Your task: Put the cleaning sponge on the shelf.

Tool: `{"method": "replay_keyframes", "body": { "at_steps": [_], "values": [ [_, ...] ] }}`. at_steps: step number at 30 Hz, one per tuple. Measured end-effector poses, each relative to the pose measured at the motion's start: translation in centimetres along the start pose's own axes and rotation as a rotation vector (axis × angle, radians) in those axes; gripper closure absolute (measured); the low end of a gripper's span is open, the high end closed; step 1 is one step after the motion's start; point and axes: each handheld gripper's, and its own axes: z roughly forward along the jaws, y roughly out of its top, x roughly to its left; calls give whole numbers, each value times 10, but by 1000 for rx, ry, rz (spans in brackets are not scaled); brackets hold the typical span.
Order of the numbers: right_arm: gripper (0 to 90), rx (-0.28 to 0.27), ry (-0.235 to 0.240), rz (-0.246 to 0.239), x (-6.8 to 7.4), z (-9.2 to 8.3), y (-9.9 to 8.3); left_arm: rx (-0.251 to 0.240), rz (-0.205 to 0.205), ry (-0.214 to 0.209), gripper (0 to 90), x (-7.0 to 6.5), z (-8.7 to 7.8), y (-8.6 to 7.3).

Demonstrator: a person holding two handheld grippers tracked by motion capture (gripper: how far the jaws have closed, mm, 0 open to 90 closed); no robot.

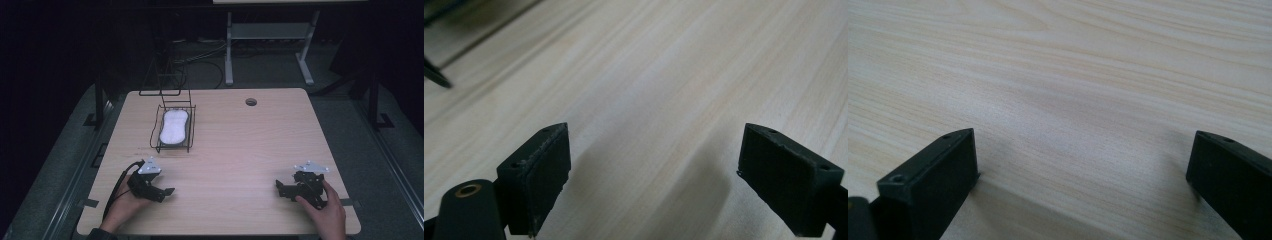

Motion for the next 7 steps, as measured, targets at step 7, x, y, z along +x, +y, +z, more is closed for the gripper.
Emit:
{"method": "replay_keyframes", "body": {
  "at_steps": [7],
  "values": [
    [0, 0, 0, 0, 0, 0, 0, -32, 16, -1, 128, -2, 3, -7]
  ]
}}
